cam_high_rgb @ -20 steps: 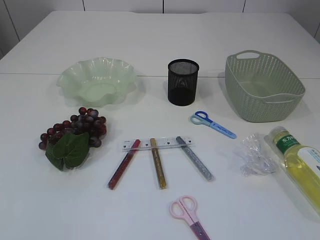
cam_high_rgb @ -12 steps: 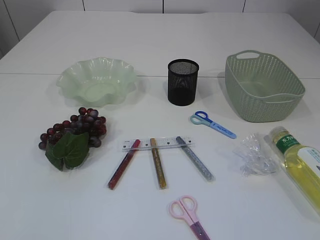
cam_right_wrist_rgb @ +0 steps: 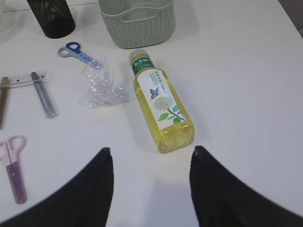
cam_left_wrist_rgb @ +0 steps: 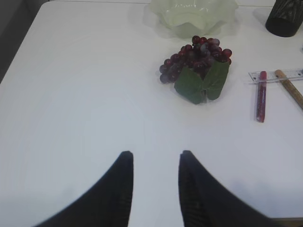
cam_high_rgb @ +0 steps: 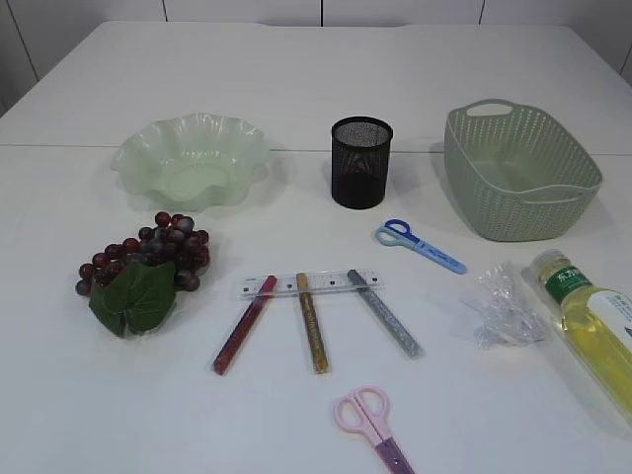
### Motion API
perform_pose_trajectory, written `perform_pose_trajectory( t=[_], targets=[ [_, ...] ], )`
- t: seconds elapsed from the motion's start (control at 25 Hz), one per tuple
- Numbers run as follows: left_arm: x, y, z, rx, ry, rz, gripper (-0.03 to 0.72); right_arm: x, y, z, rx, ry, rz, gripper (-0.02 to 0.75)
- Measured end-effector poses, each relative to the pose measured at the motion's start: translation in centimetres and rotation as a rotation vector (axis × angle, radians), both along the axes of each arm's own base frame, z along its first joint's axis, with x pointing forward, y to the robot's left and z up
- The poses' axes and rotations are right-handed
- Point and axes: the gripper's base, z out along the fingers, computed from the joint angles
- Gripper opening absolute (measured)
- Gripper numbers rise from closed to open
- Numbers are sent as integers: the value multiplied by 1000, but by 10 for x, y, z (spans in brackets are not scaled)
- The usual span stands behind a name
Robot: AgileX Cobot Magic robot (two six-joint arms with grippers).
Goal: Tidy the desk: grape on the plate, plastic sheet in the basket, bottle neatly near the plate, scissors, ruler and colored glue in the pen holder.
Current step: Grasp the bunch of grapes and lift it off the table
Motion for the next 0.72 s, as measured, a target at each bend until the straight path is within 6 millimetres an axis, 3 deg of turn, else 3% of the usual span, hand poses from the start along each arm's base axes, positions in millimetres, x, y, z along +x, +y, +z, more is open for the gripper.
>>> perform_pose_trajectory(
  t=[0.72],
  targets=[
    [0, 0, 0, 0, 0, 0, 239, 0, 0, 0, 0, 0, 0, 417]
  ],
)
